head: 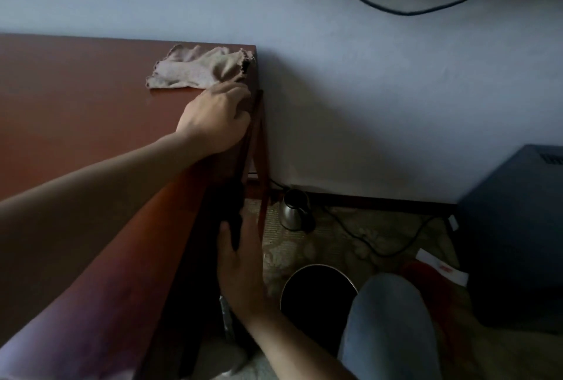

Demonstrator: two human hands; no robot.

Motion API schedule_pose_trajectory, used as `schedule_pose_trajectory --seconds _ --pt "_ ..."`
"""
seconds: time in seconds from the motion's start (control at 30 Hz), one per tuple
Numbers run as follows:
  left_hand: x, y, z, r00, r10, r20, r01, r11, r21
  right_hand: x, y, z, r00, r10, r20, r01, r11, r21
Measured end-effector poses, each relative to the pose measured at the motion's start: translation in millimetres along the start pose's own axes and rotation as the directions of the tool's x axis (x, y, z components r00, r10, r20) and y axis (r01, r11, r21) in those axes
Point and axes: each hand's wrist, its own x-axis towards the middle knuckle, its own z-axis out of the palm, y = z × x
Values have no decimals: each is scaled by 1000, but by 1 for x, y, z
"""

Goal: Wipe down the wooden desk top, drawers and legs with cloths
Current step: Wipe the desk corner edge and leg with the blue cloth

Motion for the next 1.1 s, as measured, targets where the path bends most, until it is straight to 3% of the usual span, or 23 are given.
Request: schedule_pose_trajectory --seconds 0.13,0.2,0.33,0.5,0.63,0.97,1.1 --pt "-57 -8 -15 988 -6 156 9 1000 -18 -63 -5 -11 989 -143 47 150 961 -233" --pt "-89 -17 -28 967 -3 254 -3 1000 24 -81 -6 -17 981 -181 76 195 944 -267" --pt "-151 -30 -52 926 -29 375 -32 987 156 -64 2 -13 998 -50 44 59 969 -239" --pt "-179 -27 -50 953 -66 295 14 984 175 33 -3 12 981 132 -144 -148 983 -104" --pt "-178 -29 -45 964 -65 256 18 983 182 64 -21 19 969 222 -109 -220 975 28" --pt "-180 -32 -43 965 -35 261 -5 988 152 -127 -57 27 966 195 -170 -194 981 25" --pt "-179 -35 -45 961 -16 276 -27 988 151 -157 -57 35 931 245 -271 -254 967 3"
